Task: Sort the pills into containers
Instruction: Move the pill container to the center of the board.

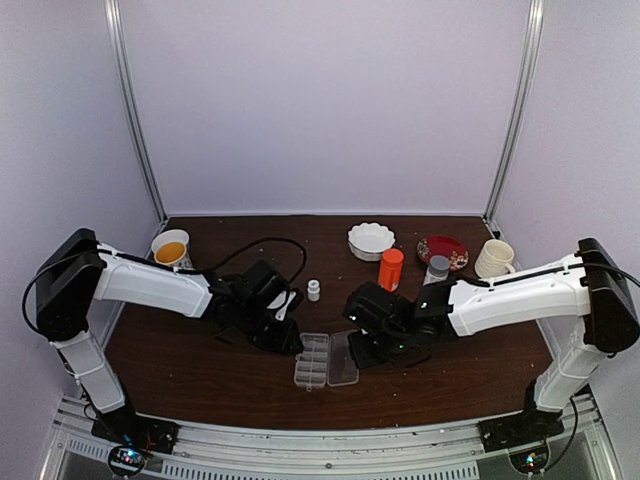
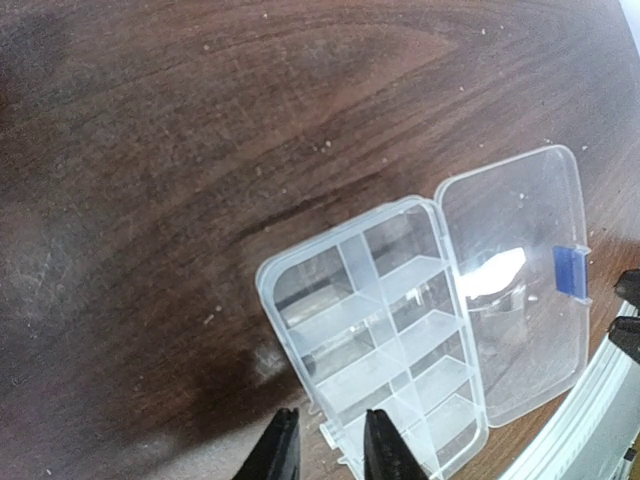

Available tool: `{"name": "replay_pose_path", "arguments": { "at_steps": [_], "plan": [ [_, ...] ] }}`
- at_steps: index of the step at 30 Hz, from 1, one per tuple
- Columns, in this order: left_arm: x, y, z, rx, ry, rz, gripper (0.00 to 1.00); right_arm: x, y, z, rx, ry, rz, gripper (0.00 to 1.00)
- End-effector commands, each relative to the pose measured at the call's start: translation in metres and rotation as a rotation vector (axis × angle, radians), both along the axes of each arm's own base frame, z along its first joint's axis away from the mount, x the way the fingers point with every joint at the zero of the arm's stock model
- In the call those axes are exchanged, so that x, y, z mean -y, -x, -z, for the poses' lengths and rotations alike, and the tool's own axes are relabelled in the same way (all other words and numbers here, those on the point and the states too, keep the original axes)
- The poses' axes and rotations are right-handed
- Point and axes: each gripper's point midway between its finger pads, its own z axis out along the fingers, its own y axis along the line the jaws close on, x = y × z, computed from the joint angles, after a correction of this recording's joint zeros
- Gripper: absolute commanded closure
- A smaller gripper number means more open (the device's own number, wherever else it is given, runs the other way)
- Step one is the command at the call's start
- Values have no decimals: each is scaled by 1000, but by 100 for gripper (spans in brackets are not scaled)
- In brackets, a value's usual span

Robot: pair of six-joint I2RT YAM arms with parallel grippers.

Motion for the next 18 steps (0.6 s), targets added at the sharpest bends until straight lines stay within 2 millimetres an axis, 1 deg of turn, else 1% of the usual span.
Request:
{"name": "replay_pose_path", "arguments": {
  "at_steps": [1,4,9,12,15,18],
  "plan": [
    [9,-4,1,1,24,-2,78,12,9,7,-25,28,13,78],
    [8,-4,4,-7,15,-5,83,15,13,12,-38,31,16,78],
    [7,-1,11,-28,5,-4,92,10,22,24,-73,14,4,77],
    [6,1,15,-41,-2,-9,93,5,26,31,-93,7,-4,78],
    [6,1,17,-49,-2,-14,94,4,26,31,-90,-3,-3,78],
    [8,1,18,-62,9,-23,94,6,23,30,-72,11,0,78]
  ]
}}
